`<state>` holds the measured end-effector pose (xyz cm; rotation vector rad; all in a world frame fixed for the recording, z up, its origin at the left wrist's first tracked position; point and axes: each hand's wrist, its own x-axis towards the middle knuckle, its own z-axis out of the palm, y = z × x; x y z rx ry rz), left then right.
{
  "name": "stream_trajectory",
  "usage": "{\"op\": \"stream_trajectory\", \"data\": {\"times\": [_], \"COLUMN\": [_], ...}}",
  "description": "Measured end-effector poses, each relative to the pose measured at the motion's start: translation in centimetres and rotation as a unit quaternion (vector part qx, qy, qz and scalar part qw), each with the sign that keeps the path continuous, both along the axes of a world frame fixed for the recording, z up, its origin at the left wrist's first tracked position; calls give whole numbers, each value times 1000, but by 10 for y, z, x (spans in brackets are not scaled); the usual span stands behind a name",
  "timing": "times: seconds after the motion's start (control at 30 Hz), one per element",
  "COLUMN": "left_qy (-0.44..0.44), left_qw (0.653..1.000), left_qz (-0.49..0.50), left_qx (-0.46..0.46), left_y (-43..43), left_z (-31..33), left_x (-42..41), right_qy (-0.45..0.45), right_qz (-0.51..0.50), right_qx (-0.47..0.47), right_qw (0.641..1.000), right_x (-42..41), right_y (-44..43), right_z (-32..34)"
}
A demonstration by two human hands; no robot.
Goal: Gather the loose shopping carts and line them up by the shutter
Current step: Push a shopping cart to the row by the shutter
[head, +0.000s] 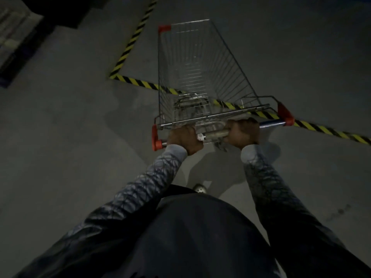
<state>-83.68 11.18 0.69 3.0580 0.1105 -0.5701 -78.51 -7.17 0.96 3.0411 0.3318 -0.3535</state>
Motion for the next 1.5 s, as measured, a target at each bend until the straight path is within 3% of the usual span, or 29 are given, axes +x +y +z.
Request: {"op": "stream_trajectory", "data": {"times": [0.13, 0.37, 0.87, 1.03, 1.23, 1.5], "left_qy": [-42, -43, -1, -21, -29, -16], "left_qw": [998, 993, 983, 984, 991, 996], "left_qz": [43, 104, 151, 128, 72, 21], "left_qx": [28, 46, 109, 118, 113, 89], "left_y": [13, 85, 312, 391, 477, 567], "left_z": [-1, 2, 15, 10, 5, 9], "left_x": [-21, -32, -45, -38, -18, 18], "right_qy": [13, -73, 80, 115, 83, 56], "right_qz": [63, 142, 201, 126, 32, 4], "right_qx": [18, 101, 151, 141, 143, 138], "right_qw": [998, 982, 964, 975, 986, 989], "right_x": [2, 1, -44, -51, -56, -41], "right_y": [23, 91, 289, 368, 463, 554], "right_z": [-2, -13, 9, 6, 3, 8]}}
